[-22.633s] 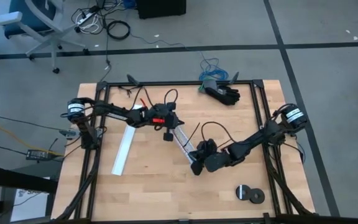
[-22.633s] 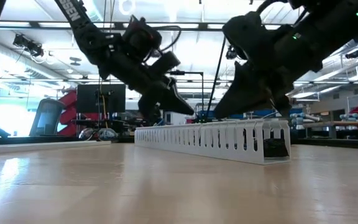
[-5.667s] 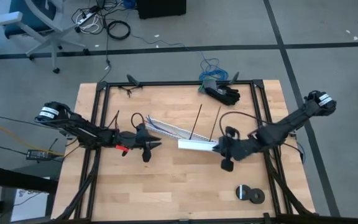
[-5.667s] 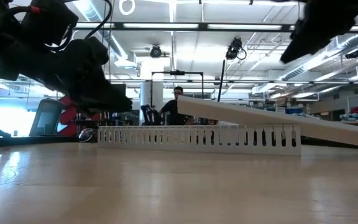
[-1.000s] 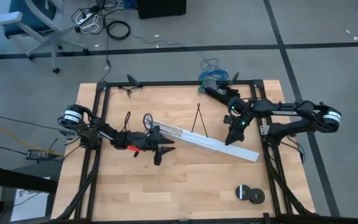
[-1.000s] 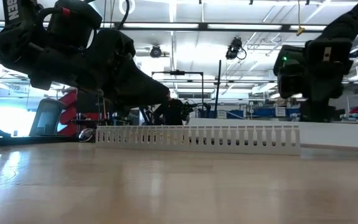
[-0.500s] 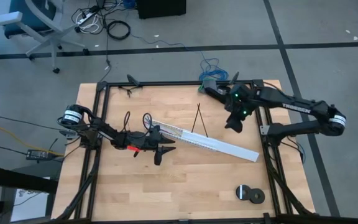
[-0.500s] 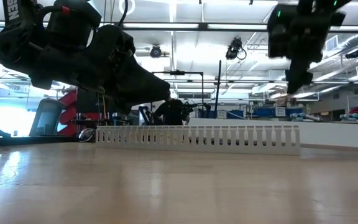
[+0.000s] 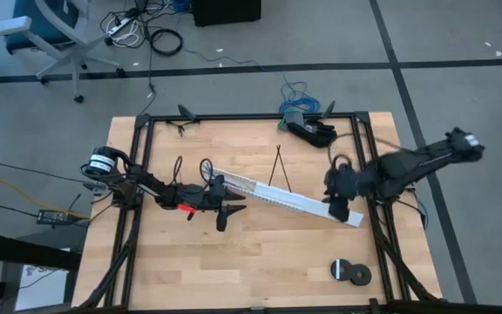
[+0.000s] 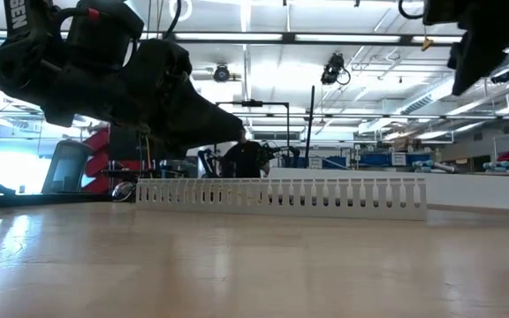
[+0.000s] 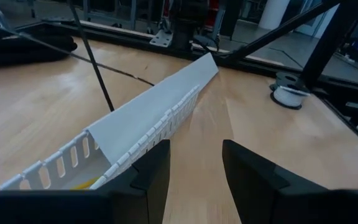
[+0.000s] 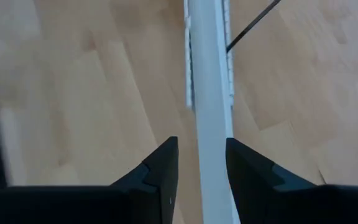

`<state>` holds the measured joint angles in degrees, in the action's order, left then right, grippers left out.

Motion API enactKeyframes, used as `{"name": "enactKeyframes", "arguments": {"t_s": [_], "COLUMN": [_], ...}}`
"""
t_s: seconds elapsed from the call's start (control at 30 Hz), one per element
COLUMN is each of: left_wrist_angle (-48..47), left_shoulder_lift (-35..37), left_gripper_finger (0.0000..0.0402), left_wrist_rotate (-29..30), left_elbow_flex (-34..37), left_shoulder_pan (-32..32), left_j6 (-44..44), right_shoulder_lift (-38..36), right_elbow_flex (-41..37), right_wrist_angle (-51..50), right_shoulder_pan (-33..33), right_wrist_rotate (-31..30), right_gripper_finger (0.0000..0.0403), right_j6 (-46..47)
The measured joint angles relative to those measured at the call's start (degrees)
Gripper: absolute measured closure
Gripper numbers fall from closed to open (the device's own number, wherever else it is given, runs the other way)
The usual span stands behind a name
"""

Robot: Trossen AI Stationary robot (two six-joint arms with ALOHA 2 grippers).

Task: Ziptie cables
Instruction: Close the white cable duct lid

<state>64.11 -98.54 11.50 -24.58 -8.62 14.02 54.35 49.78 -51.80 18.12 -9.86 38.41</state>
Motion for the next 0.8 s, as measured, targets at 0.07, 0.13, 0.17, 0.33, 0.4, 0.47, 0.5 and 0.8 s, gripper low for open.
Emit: {"name": "enactKeyframes", "arguments": {"t_s": [0.07, 0.13, 0.17, 0.33, 0.4, 0.47, 0.5, 0.8], "left_wrist_angle": [0.87, 0.92, 0.81, 0.61, 0.46, 0.48, 0.46, 0.1], "left_shoulder_lift": [0.0, 0.0, 0.0, 0.0, -0.04, -0.04, -0.04, -0.04], "left_gripper_finger": [0.0244, 0.0244, 0.0244, 0.0244, 0.0244, 0.0244, 0.0244, 0.0244], "left_wrist_rotate": [0.01, 0.03, 0.03, 0.08, 0.03, -0.89, -1.68, -3.03], "left_elbow_flex": [-0.03, -0.15, -0.22, -0.88, -1.37, -2.0, -2.36, -5.99], "left_shoulder_pan": [0.0, 0.0, 0.0, 0.0, -0.16, -0.54, -0.88, -2.75], "left_j6": [-0.18, -0.19, -0.02, 1.19, 1.35, 1.84, 2.12, -3.62], "right_shoulder_lift": [2.88, 6.31, 8.19, 16.52, 19.29, 21.78, 23.0, 30.78], "right_elbow_flex": [-0.68, -0.98, -1.12, -1.14, -1.14, -1.14, -1.14, -1.14], "right_wrist_angle": [0.62, 1.15, 1.08, 1.14, 1.38, 2.24, 2.97, 8.85], "right_shoulder_pan": [5.77, 10.82, 13.12, 21.57, 24.0, 26.56, 27.75, 38.21], "right_wrist_rotate": [-4.46, -7.96, -9.16, -12.0, -12.05, -12.44, -13.08, -21.16], "right_gripper_finger": [0.029, 0.0295, 0.0297, 0.0308, 0.031, 0.0311, 0.0312, 0.0313], "right_j6": [3.86, 8.1, 10.42, 21.67, 26.12, 30.5, 32.52, 48.84]}}
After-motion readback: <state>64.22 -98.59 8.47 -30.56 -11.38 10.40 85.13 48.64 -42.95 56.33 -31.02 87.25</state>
